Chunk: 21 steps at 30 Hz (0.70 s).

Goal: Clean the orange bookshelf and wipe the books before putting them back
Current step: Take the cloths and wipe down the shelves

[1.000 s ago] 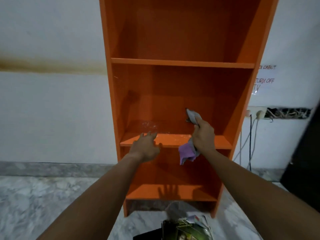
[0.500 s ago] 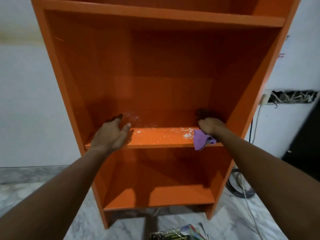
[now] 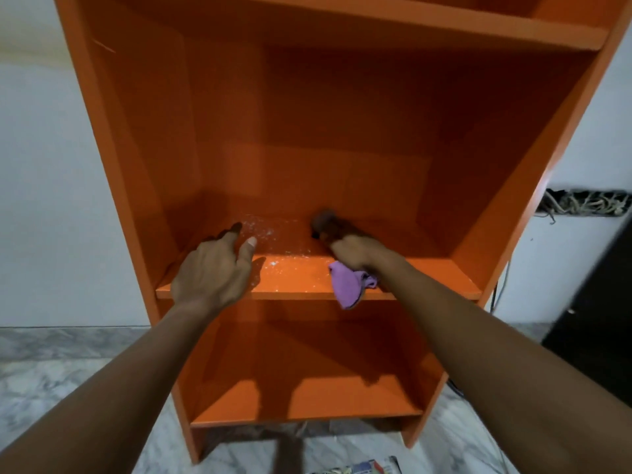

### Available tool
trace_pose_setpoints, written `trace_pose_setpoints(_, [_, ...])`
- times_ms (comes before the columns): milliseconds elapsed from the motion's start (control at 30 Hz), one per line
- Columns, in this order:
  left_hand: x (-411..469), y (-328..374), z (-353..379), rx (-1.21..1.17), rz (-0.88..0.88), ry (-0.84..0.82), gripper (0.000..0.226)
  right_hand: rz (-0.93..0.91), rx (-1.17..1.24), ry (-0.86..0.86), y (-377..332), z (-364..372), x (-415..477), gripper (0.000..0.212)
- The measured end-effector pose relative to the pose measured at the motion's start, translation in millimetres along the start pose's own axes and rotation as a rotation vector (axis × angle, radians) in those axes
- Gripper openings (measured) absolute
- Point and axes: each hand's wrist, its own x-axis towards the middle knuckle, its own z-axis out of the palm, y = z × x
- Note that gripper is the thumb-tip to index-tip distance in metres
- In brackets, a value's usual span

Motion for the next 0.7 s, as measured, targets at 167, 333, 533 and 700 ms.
trace_pose_setpoints(167, [-3,4,-2,-0.016,0.002,0.020,0.062,-0.049,-0.061,-0.032,-40,12,-18,0.046])
trace_pose_setpoints(333, [-3,7,-4,-0.024,-0.028,0.012,0.058,-0.144,0.106,0.095,-50,23,-20,0.036])
trace_pose_setpoints(533, [-5,11,-11,-0.044,-0.036,-0.015,0.055,0.031,0.408,0.490,-45,-3,-15,0.042])
trace_pose_setpoints(700, [-6,7,-9,-0.055,-0.032,0.001,0.057,0.152,0.256,0.418,-16,-9,20,0.030])
